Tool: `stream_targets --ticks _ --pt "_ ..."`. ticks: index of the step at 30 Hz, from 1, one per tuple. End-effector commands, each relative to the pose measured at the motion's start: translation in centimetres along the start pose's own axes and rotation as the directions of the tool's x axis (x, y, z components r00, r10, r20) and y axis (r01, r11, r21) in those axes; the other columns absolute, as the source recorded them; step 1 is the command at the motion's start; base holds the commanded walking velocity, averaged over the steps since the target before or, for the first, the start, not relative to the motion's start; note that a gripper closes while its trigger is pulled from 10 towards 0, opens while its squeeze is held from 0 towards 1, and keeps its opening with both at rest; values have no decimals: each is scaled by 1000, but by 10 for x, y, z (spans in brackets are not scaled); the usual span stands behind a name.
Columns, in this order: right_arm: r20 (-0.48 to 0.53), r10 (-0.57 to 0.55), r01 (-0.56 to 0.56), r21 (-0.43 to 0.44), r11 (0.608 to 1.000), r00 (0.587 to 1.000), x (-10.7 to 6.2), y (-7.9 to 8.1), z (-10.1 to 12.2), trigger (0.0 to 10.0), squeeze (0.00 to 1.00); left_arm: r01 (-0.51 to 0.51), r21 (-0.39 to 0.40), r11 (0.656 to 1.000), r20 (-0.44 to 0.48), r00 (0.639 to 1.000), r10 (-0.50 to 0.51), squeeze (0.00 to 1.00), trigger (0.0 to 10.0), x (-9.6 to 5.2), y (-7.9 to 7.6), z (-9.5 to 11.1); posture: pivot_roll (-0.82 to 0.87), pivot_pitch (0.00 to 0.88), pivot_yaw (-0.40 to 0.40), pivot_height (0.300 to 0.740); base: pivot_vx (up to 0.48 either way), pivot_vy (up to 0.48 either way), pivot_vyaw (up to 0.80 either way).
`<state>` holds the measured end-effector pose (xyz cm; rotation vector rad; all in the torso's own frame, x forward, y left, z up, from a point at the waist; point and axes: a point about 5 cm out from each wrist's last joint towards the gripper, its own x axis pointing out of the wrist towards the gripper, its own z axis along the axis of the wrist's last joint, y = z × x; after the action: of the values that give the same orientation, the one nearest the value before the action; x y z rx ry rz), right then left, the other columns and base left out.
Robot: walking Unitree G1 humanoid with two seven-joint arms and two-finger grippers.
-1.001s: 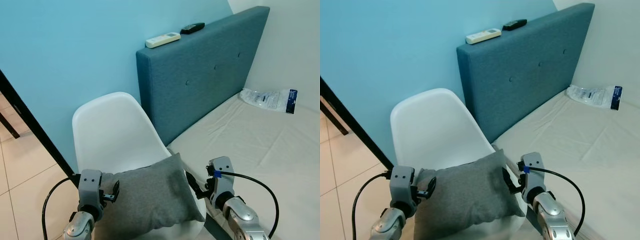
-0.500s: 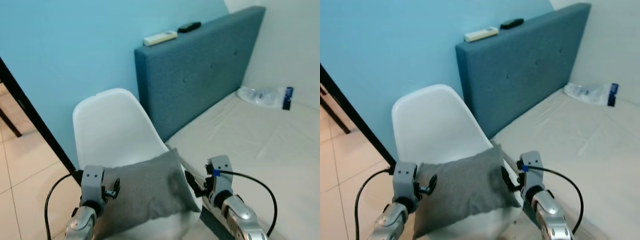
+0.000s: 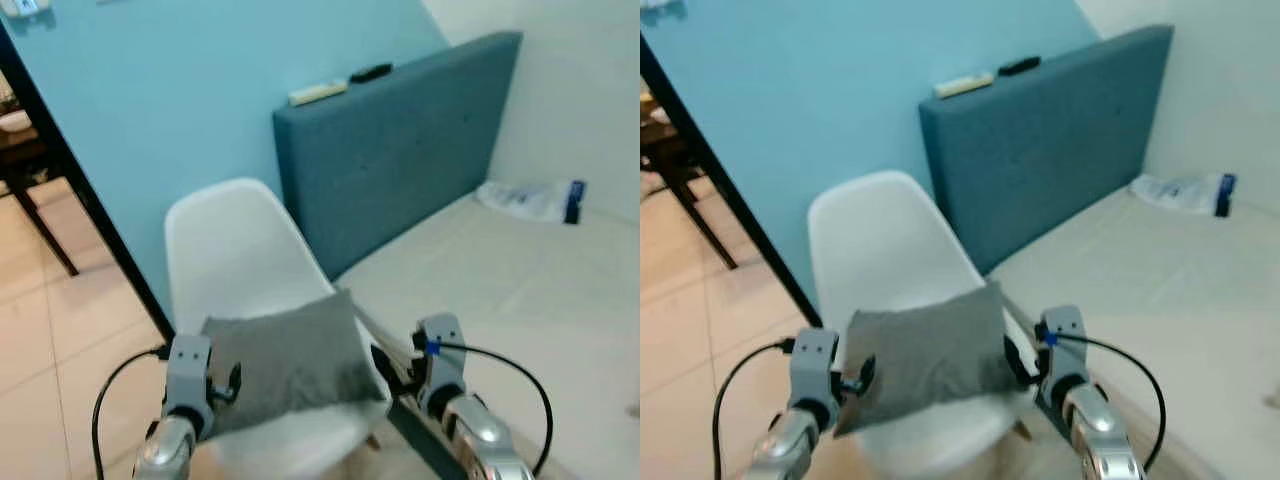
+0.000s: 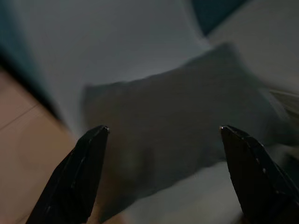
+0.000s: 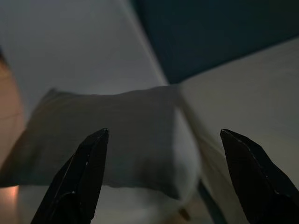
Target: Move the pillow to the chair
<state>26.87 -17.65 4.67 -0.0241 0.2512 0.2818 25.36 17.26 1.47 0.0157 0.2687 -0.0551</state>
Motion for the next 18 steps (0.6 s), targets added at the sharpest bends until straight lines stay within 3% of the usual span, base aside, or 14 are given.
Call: stream_targets --ticks 1,18 --pt "-14 -6 6 6 1000 1000 -1 1 -5 10000 0 -10 20 1000 -14 1000 10 0 10000 0 3 -1 -130 61 45 711 0 0 0" --pt "-21 -5 5 5 1000 1000 -1 1 -6 10000 0 18 4 1000 -22 1000 -18 0 10000 -1 1 -3 -130 65 43 711 0 0 0"
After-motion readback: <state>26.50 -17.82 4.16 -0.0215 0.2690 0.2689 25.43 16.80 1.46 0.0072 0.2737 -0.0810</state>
